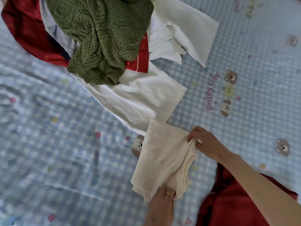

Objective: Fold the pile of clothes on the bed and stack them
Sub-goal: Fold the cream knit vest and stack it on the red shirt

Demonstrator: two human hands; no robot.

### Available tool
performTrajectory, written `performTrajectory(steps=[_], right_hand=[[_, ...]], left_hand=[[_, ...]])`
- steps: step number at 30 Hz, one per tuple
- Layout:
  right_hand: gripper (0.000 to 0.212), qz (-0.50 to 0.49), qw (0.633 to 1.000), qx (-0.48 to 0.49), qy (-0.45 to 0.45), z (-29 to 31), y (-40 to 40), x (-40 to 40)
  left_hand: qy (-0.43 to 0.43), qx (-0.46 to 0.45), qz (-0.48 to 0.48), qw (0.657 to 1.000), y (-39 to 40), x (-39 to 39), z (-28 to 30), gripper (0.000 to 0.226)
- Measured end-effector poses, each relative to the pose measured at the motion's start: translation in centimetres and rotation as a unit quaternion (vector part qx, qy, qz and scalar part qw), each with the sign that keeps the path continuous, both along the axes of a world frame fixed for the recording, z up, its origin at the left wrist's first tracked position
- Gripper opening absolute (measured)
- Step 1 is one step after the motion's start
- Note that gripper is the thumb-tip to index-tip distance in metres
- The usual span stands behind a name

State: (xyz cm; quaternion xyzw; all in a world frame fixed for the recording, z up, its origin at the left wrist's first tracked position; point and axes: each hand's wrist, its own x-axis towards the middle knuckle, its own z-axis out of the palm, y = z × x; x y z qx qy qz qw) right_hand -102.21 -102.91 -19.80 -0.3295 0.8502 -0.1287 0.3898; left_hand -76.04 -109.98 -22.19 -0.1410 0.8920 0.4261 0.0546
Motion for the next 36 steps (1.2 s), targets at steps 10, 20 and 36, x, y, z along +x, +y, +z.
performTrajectory(steps=[10,20,36], right_hand=[[0.054,0.186,0.960,-0.033,0.206,-7.1,-0.8,6.1],[0.042,-0.035,0.990,-0.005,0.137,-7.2,-0.7,3.3],[0.014,-0.470,0.870,-0.131,0.074,2.2,15.1,11.4]], left_hand=[[-0.010,-0.160,0.018,0.987,-2.9,-1.2,-2.9,0.046],[-0.124,0.058,0.427,0.894,-3.6,1.8,-2.6,0.053],[-0.130,0.314,0.396,0.853,-0.2,-6.0,2.2,0.026]])
